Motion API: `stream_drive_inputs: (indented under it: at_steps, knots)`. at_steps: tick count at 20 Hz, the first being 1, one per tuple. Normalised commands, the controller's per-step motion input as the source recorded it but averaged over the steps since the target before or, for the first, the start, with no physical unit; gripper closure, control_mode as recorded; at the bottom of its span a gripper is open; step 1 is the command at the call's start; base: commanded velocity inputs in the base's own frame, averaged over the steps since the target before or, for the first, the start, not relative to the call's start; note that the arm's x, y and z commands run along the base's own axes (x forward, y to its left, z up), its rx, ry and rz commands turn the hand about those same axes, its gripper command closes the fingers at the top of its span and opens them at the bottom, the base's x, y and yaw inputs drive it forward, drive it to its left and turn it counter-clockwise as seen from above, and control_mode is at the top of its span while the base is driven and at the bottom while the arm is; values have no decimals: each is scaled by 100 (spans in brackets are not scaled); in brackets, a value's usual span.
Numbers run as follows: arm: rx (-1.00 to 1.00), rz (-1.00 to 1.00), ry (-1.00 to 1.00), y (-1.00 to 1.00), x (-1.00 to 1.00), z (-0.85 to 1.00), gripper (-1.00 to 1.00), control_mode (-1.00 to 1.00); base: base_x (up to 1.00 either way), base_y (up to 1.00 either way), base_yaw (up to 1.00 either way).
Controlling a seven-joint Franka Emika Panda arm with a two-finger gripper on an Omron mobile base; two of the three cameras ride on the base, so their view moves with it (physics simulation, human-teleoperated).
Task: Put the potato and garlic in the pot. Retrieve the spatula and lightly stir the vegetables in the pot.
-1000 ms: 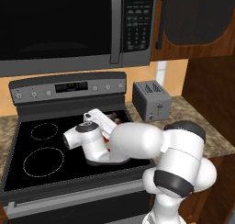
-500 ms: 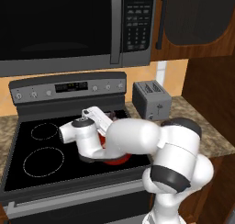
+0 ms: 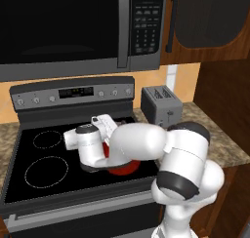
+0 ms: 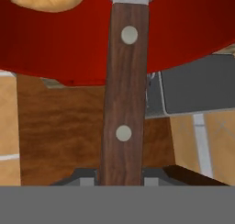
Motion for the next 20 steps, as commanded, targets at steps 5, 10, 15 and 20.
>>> stream_drive_inputs:
  at_steps: [5, 10, 15, 20]
  knots:
    - [-13, 1, 0, -23, 2, 0, 100, -100, 0, 0, 0]
    - [-11, 0, 0, -35, 0, 0, 100, -100, 0, 0, 0]
    - [-5, 0, 0, -23, 0, 0, 100, -100, 0, 0, 0]
    - [0, -8, 2, 1, -22, 0, 100, -100, 0, 0, 0]
